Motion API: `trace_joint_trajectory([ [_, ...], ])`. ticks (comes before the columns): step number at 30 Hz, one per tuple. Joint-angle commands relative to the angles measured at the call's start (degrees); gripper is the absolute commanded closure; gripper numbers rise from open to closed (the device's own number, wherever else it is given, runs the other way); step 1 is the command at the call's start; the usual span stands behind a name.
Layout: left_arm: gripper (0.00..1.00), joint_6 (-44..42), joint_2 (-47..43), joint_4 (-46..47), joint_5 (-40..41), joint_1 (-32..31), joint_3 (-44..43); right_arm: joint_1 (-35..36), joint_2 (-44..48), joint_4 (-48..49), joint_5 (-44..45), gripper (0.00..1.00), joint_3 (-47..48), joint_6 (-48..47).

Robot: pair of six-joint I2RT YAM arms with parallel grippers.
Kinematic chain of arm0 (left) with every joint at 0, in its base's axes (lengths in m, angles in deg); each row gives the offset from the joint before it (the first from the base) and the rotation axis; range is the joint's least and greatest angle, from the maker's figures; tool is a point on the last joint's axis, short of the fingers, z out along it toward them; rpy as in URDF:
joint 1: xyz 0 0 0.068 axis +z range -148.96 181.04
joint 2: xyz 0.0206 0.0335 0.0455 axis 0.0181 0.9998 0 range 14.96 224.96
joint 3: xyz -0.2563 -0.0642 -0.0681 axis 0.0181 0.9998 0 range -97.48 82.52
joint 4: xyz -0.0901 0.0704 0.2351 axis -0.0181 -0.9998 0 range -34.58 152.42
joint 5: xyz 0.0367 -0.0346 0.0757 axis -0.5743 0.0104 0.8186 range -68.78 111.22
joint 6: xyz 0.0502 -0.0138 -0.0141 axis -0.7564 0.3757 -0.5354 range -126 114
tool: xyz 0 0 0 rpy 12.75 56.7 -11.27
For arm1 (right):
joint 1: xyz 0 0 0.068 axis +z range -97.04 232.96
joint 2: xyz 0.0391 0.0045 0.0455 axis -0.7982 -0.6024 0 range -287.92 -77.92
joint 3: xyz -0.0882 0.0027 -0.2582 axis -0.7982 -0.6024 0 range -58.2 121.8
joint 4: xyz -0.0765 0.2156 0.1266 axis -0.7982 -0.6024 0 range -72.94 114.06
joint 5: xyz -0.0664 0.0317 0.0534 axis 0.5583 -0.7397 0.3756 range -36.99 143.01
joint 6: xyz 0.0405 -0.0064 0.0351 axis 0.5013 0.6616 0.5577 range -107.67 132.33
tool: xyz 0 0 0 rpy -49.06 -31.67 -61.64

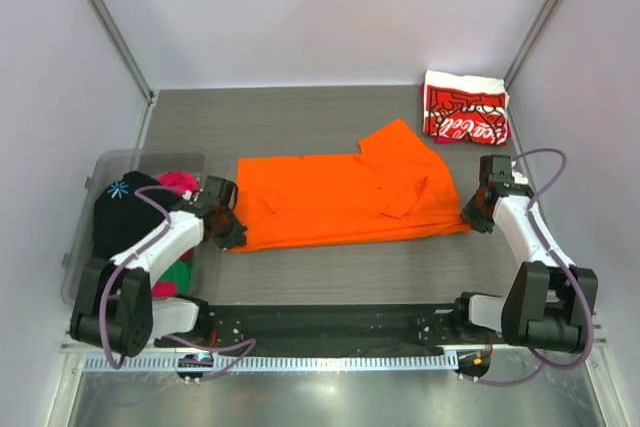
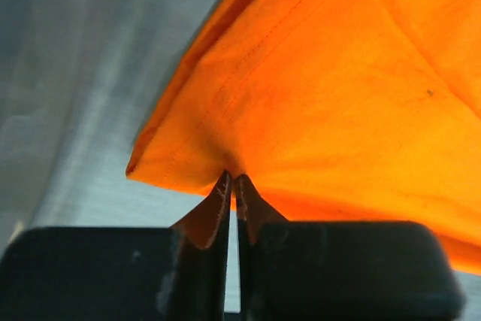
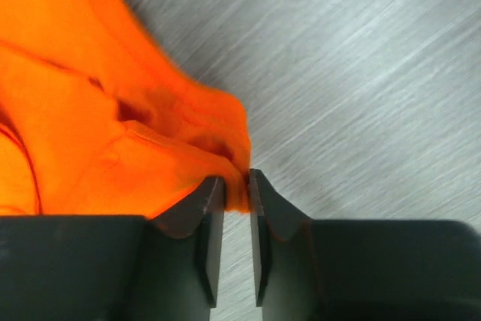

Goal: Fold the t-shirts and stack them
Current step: Fold the tshirt

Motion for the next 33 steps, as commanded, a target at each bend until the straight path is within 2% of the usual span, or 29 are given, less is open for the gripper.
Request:
trace_joint_trajectory([
  [1,0.93,1.36,-5.38,-4.77,0.47,-0.18,2.18,-1.24,4.59,1.67,-0.36,0.71,-0.93,4.68],
  [2,0.86,1.45,-6.53,-4.87,-1.45,-0.61,2.88,-1.33,5.38,1.93,-1.60,0.63,-1.98,5.66],
  [3,0.60,1.72,-7.67,-4.95,-2.25,-0.88,3.15,-1.24,6.69,2.28,-2.75,0.30,-2.51,6.27],
  [5,0.41,2.51,-11.88,-5.39,-3.91,-2.10,3.15,-1.24,7.67,2.90,-4.34,0.00,-2.96,7.16],
  [6,0.36,2.51,-13.21,-5.57,-4.54,-2.37,2.80,-1.24,8.11,2.90,-4.08,0.00,-2.70,6.90],
  [7,0.24,2.42,-14.09,-6.96,-4.55,-2.37,2.10,-1.24,8.55,2.99,-3.64,0.00,-2.26,6.37],
  [8,0.22,1.29,-15.06,-8.11,-4.02,-2.37,-0.43,-1.24,8.46,2.90,-3.99,0.00,-0.69,4.63],
  [10,0.21,-1.34,-15.07,-11.17,-3.23,-2.37,-3.60,-1.15,8.12,3.60,-5.56,0.00,1.42,2.33],
  [12,0.21,-6.35,-14.28,-13.38,-0.53,-2.37,-8.87,-0.72,6.45,4.48,-10.83,0.00,5.20,-0.99],
  [16,0.22,-14.09,-13.58,-16.29,2.13,-2.37,-15.46,4.02,-0.75,6.15,-15.33,0.00,14.60,-6.10],
  [20,0.23,-19.63,-14.10,-16.30,4.58,-2.29,-17.24,10.77,-12.95,6.33,-17.25,0.00,29.25,-9.01],
  [23,0.23,-21.31,-14.98,-15.15,7.57,-2.29,-16.53,12.55,-24.38,6.15,-19.54,0.00,39.79,-9.27],
  [28,0.24,-21.05,-15.33,-13.66,6.97,-1.85,-15.84,14.31,-43.51,4.84,-16.48,0.03,56.07,-9.98],
  [29,0.24,-21.04,-14.98,-13.66,6.88,-1.67,-15.92,14.23,-46.52,4.40,-15.95,0.06,61.93,-10.15],
  [33,0.25,-21.13,-14.63,-14.10,6.62,-1.32,-15.92,16.15,-56.38,2.99,-12.35,0.11,72.61,-12.61],
])
